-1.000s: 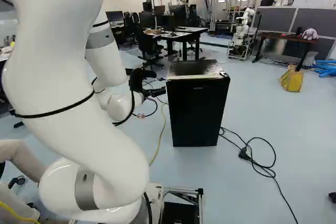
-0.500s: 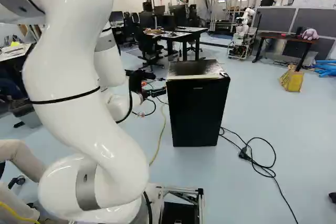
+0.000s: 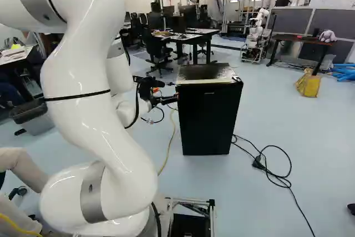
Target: Grab a drink from the fridge
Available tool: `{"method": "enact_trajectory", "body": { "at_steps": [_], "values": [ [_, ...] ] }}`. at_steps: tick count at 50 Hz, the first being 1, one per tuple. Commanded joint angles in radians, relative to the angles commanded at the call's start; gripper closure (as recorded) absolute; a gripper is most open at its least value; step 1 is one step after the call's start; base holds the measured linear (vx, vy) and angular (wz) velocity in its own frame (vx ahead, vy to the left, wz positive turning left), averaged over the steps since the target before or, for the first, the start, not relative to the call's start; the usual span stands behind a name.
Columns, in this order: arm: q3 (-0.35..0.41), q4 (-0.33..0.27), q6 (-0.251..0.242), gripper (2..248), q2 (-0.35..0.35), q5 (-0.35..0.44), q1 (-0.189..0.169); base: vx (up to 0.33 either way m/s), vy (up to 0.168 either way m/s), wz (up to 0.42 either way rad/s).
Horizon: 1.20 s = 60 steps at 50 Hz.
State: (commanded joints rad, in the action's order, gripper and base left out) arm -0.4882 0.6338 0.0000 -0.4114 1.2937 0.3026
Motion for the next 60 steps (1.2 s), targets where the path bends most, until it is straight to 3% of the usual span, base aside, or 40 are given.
{"method": "enact_trajectory", "body": {
  "at_steps": [35, 60],
  "values": [
    [-0.128, 0.204, 0.0, 3, -0.177, 0.08, 0.026, 0.0, 0.0, 0.0],
    [-0.197, 0.33, 0.0, 3, -0.226, 0.123, 0.044, 0.0, 0.0, 0.0]
  ]
}}
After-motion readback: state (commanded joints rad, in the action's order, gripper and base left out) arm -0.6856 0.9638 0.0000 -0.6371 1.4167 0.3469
